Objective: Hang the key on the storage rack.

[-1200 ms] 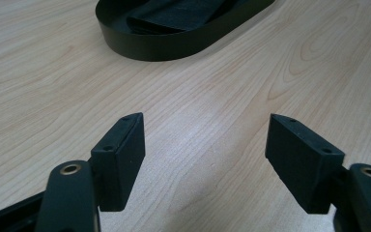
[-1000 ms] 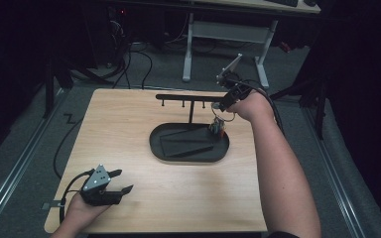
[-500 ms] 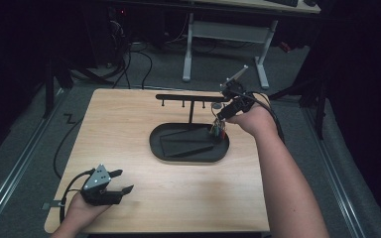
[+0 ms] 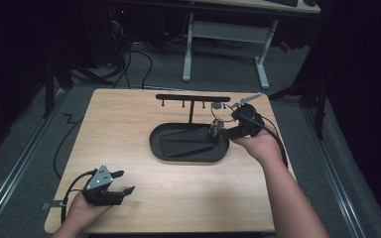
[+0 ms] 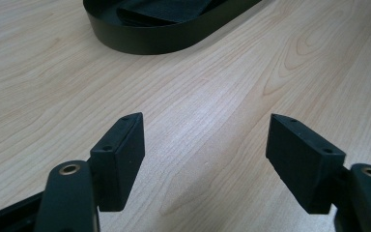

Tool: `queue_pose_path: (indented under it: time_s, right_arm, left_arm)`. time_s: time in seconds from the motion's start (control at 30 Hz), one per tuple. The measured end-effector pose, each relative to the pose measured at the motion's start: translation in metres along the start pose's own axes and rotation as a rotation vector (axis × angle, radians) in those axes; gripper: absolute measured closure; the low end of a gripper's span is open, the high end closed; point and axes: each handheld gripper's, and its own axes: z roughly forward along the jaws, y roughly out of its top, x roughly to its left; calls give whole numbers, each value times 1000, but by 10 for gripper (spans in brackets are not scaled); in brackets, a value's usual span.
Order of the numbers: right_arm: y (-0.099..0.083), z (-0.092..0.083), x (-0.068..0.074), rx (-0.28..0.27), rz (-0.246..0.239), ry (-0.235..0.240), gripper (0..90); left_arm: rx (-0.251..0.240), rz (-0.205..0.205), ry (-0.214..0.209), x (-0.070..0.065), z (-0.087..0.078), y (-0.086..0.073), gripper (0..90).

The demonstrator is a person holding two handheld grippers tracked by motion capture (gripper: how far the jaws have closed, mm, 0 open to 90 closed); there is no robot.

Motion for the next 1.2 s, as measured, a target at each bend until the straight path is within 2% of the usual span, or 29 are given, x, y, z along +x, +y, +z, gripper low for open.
queue_pose_path:
  time_s: [0.1,0.2,0.3,0.47,0.53,0.6,0.67,0.7,0.73,0.77,0.8,0.83,0.87,0.9,0.93,1.0,1.1,1.2]
  right_arm:
    - [-20,3,1,-31,26,22,209]
    - [-38,7,4,-53,32,26,197]
    - [-58,11,12,-92,30,-1,197]
    - [-101,24,24,-175,127,45,208]
    - [-124,30,31,-221,140,47,208]
    - [-148,36,37,-268,180,54,221]
    - [-172,39,46,-300,196,77,234]
    - [-182,38,53,-326,204,69,241]
    - [-198,36,63,-387,196,37,285]
    - [-204,31,71,-402,162,13,263]
    - [-203,22,75,-406,117,32,247]
    - [-203,15,79,-440,87,2,267]
    - [-205,11,80,-481,86,-29,279]
    - [-207,13,79,-482,105,-23,271]
    - [-208,18,76,-456,135,3,247]
    - [-208,27,72,-422,163,53,235]
    - [-209,30,71,-402,157,52,236]
    - [-209,30,70,-408,176,60,235]
  left_arm:
    - [-1,-3,0,0,0,0,304]
    - [4,-2,-1,-1,1,-1,304]
    - [9,0,0,-1,2,-1,304]
    - [10,2,-3,-1,3,-1,304]
    - [10,0,-5,-1,3,-2,303]
    - [11,-5,-7,0,4,-3,303]
    - [7,-16,-11,1,4,-3,303]
    - [5,-22,-8,1,4,-3,302]
    - [6,-31,-4,2,4,-4,302]
    - [-3,-47,-4,3,5,-4,302]
    - [-5,-62,-5,3,5,-5,302]
    - [-1,-66,-1,4,6,-5,303]
    - [0,-66,2,3,7,-5,302]
    - [3,-67,8,3,8,-4,302]
    - [5,-71,11,3,9,-4,302]
    - [5,-71,18,2,10,-4,301]
    - [11,-60,18,0,10,-4,298]
    - [17,-55,10,-1,9,-5,297]
